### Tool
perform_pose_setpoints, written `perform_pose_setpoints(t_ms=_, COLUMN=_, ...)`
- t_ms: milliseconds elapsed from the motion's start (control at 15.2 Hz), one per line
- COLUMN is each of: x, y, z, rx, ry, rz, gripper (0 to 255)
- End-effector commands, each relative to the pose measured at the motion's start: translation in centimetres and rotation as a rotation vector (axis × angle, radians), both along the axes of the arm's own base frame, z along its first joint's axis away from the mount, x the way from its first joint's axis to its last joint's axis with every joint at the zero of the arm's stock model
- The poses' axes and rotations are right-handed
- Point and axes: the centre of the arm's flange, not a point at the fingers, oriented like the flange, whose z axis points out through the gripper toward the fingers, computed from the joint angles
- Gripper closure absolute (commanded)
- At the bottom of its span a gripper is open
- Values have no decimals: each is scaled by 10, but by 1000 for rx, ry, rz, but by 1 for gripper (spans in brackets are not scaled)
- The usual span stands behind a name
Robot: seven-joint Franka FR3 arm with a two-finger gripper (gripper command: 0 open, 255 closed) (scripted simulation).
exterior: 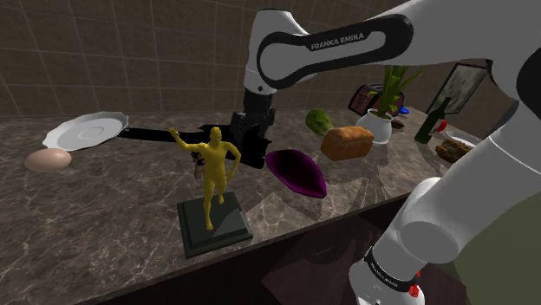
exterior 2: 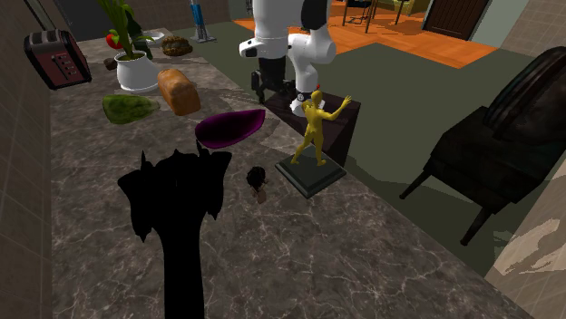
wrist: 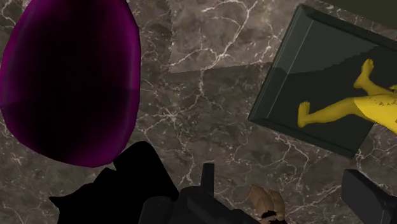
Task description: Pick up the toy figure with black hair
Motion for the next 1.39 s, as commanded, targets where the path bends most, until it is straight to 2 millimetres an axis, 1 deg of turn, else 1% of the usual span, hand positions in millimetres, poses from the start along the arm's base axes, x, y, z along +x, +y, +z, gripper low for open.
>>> perform_pose_setpoints(t_ms=0, x=22, y=10, z=-12, rx=-4, ry=-8, rz=-23, gripper=0)
perform_pose_setpoints(t_ms=462, x=99, y=40, z=-49, rx=-20, ry=-34, rz=-97, gripper=0)
perform_pose_setpoints(t_ms=924, x=177, y=63, z=-83, rx=-37, ry=-60, rz=-170, gripper=0)
perform_pose_setpoints(t_ms=1320, x=177, y=63, z=-115, rx=-37, ry=-60, rz=-170, gripper=0)
